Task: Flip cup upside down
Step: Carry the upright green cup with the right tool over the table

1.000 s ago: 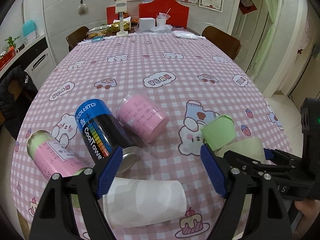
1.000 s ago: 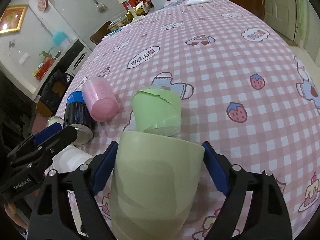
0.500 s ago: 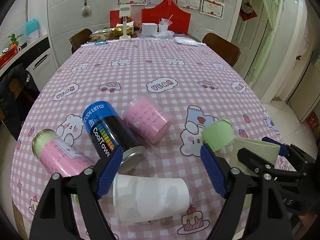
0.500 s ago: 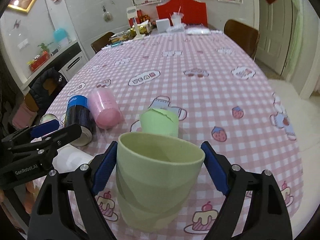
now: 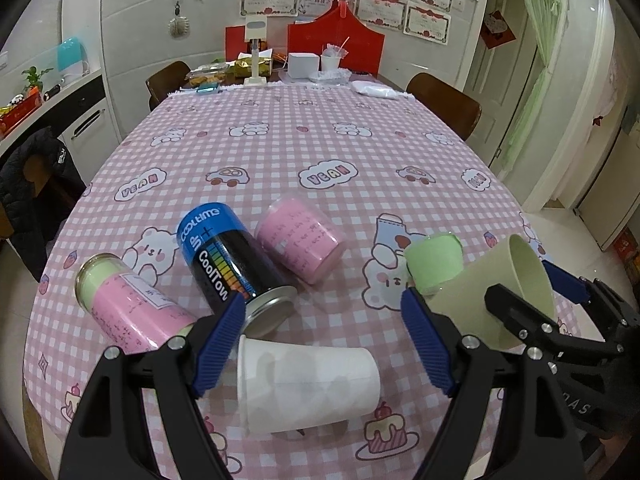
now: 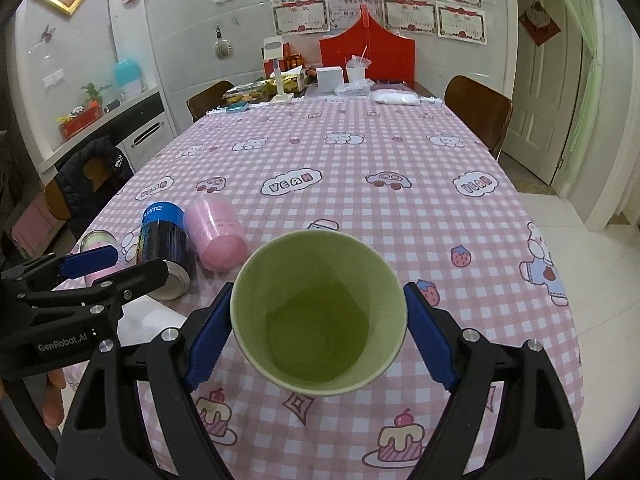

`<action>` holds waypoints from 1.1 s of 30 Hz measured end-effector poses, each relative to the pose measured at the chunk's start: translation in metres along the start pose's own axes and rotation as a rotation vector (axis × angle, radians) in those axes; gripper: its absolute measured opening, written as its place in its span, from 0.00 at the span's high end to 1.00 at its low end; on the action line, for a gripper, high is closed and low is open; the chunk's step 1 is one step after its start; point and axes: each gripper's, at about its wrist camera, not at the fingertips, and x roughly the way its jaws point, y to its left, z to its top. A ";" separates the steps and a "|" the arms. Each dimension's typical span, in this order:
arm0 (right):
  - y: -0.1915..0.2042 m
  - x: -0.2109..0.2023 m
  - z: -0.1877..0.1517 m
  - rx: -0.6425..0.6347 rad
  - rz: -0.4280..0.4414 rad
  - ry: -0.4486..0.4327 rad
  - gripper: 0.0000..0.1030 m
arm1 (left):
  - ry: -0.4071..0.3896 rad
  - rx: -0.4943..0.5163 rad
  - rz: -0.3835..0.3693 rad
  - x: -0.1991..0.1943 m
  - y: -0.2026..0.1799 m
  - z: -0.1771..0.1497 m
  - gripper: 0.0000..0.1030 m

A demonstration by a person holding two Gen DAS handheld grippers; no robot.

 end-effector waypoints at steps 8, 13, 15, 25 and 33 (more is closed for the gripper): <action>0.007 -0.004 -0.003 -0.036 -0.042 -0.013 0.24 | -0.006 0.005 0.001 -0.004 0.001 -0.003 0.24; 0.010 -0.006 -0.006 -0.049 -0.044 -0.010 0.24 | -0.009 0.010 0.003 -0.008 0.001 -0.005 0.24; 0.011 -0.007 -0.008 -0.051 -0.042 -0.010 0.24 | -0.011 0.013 0.006 -0.009 0.001 -0.006 0.24; 0.019 -0.008 -0.016 -0.075 -0.070 0.001 0.24 | -0.009 0.020 0.020 -0.012 0.003 -0.015 0.24; 0.020 -0.005 -0.020 -0.070 -0.072 0.000 0.24 | -0.014 0.038 0.035 -0.014 0.004 -0.018 0.24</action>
